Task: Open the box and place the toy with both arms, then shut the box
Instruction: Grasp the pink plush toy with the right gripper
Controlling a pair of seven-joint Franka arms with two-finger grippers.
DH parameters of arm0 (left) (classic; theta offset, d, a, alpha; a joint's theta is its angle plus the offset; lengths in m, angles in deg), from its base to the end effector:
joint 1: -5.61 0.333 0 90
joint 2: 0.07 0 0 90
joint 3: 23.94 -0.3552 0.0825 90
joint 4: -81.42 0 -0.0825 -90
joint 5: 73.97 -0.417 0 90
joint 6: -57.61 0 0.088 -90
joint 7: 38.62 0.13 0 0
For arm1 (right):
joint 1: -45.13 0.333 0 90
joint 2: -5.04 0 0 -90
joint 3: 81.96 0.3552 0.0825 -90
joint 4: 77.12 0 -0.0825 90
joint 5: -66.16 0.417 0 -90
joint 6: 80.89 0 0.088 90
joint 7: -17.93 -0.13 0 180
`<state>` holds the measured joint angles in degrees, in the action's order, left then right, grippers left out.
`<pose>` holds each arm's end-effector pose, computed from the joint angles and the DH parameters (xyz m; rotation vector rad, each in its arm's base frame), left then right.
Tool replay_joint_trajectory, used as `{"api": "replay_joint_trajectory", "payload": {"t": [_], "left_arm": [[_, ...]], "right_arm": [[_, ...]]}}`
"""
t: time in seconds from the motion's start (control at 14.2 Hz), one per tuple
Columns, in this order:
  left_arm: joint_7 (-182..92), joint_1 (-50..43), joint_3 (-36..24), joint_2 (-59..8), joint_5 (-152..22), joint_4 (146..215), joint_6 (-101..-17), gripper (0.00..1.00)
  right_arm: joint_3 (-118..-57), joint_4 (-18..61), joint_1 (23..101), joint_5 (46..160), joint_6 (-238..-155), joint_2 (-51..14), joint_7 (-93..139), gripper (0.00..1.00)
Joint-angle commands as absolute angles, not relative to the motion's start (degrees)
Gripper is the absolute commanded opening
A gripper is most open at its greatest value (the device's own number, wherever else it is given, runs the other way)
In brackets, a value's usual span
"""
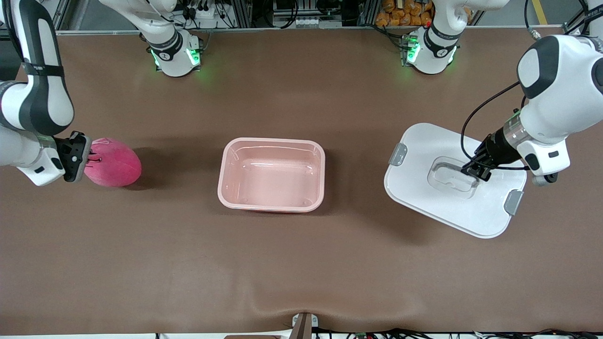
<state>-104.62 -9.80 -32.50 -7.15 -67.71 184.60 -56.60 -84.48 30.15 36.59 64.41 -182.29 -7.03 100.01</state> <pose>0.6360 -0.0890 0.4858 2.6077 1.5488 0.0115 0.5909 -0.1179 0.3801 -2.3675 -1.7078 0.3573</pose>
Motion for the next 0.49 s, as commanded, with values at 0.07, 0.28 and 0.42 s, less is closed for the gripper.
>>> {"api": "replay_joint_trajectory", "payload": {"t": [0.07,0.28,0.42], "left_arm": [[-100.77,-9.24,-32.91,-17.71,-66.68,171.99,-56.91,0.0],[-96.82,-6.7,-32.56,-27.72,-66.68,160.56,-57.43,0.0],[-94.44,-6.43,-32.47,-31.96,-66.59,156.84,-60.58,0.0]], "right_arm": [[-84.16,24.41,38.88,66.25,-174.95,-6.57,91.87,0.0],[-84.16,19.93,40.72,70.11,-168.44,-6.57,84.92,0.0],[-84.07,17.2,43.36,70.2,-165.72,-6.57,79.05,0.0]]}}
